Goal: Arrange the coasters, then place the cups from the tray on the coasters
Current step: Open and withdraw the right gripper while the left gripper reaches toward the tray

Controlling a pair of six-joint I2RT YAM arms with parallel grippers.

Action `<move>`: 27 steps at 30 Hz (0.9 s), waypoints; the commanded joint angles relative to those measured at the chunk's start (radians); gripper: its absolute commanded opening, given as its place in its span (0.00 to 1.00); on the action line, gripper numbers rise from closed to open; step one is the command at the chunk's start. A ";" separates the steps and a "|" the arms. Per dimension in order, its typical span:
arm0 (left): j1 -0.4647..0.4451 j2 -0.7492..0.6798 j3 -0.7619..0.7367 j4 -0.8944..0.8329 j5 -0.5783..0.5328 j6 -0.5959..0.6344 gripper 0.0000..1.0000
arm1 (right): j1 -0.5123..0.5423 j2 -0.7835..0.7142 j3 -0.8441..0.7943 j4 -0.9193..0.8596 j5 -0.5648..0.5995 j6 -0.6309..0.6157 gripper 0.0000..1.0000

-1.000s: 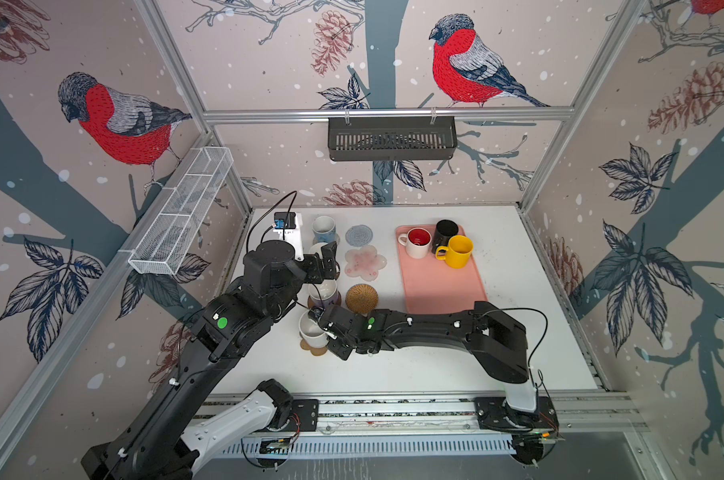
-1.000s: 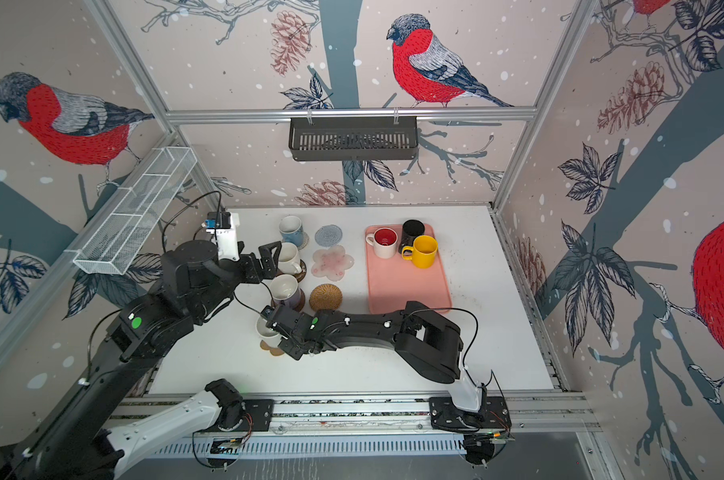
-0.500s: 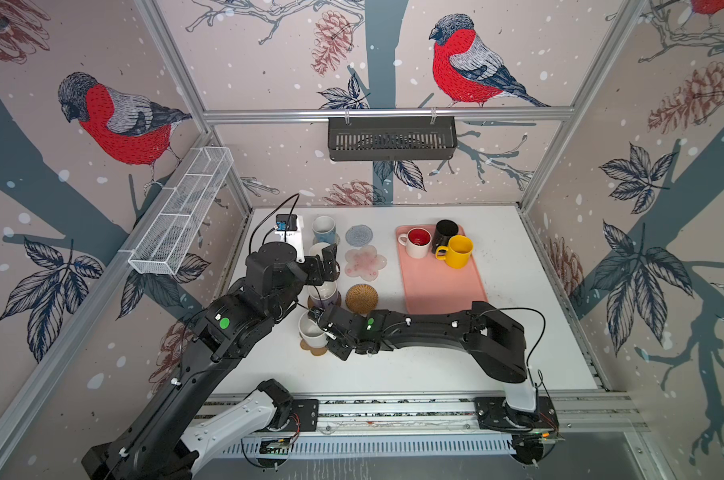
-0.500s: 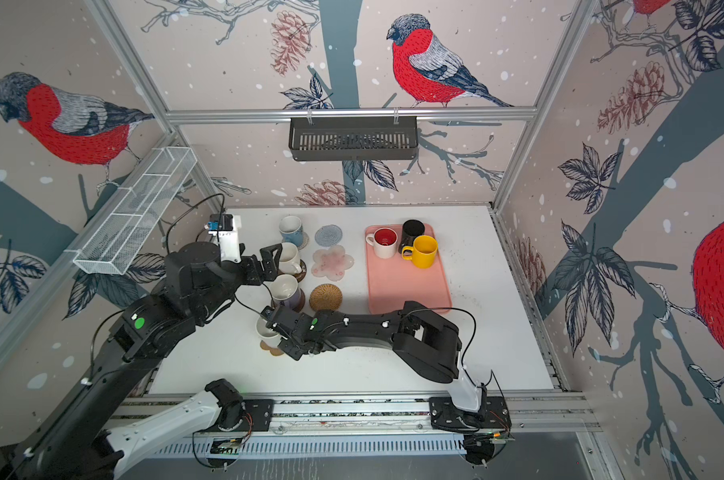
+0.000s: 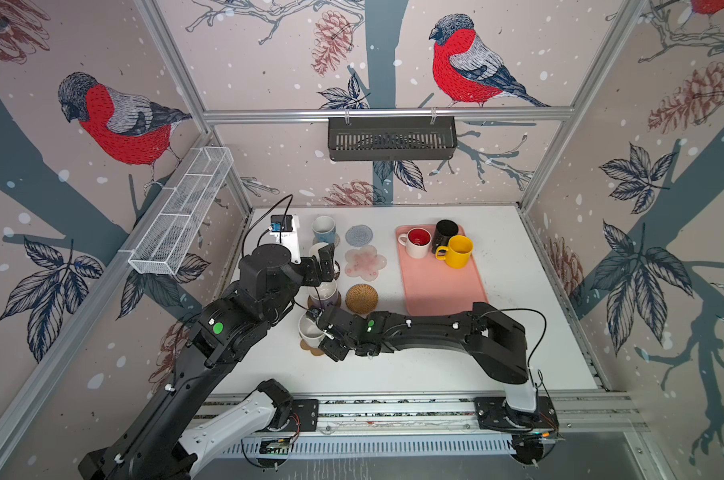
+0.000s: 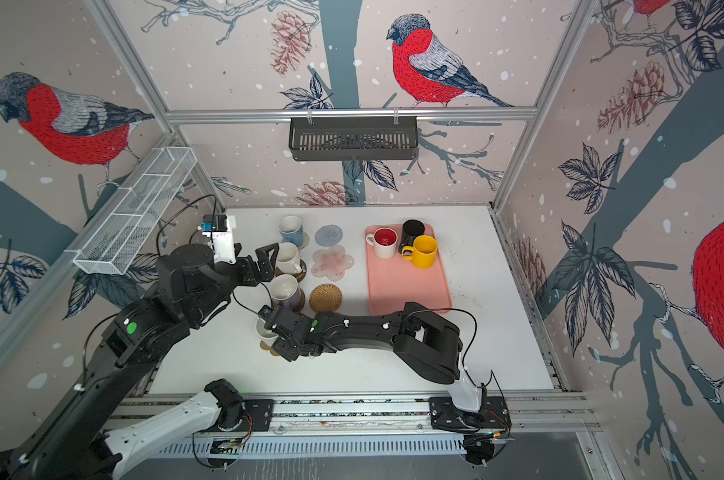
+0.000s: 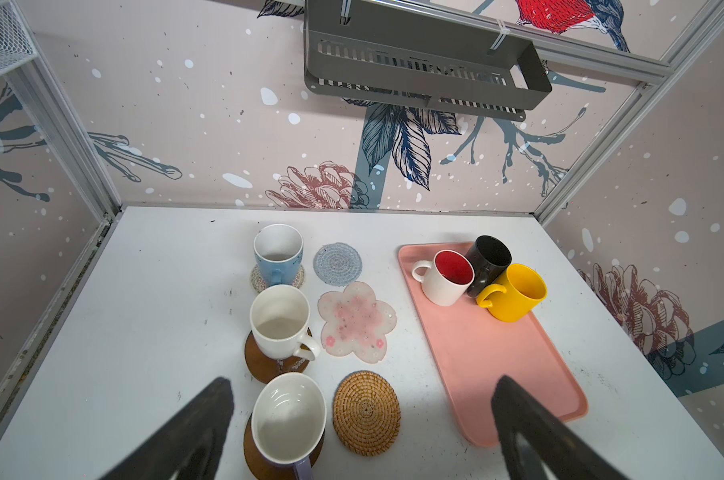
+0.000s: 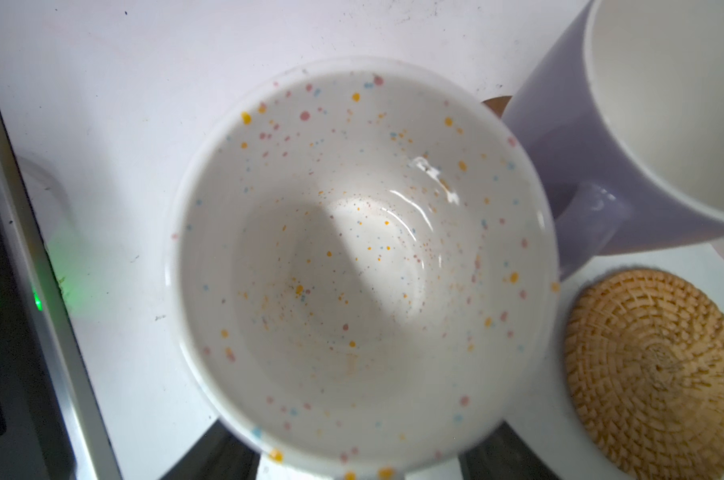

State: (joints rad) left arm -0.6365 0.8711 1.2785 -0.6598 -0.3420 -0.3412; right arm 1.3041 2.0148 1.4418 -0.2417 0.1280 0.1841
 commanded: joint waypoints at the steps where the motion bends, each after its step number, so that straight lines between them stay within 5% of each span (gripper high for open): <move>1: 0.003 -0.004 0.020 0.000 -0.005 0.012 0.97 | 0.008 -0.032 -0.017 0.039 0.035 -0.004 0.83; 14: 0.003 0.082 0.117 -0.098 0.052 0.058 0.97 | 0.013 -0.274 -0.223 0.168 0.100 0.021 0.89; 27: 0.003 0.269 0.128 0.020 0.206 0.075 0.84 | -0.110 -0.803 -0.677 0.283 0.139 0.159 0.89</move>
State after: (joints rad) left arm -0.6365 1.1152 1.4010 -0.7044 -0.1799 -0.2813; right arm 1.2205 1.2892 0.8276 -0.0196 0.2447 0.2752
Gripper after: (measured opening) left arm 0.846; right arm 0.886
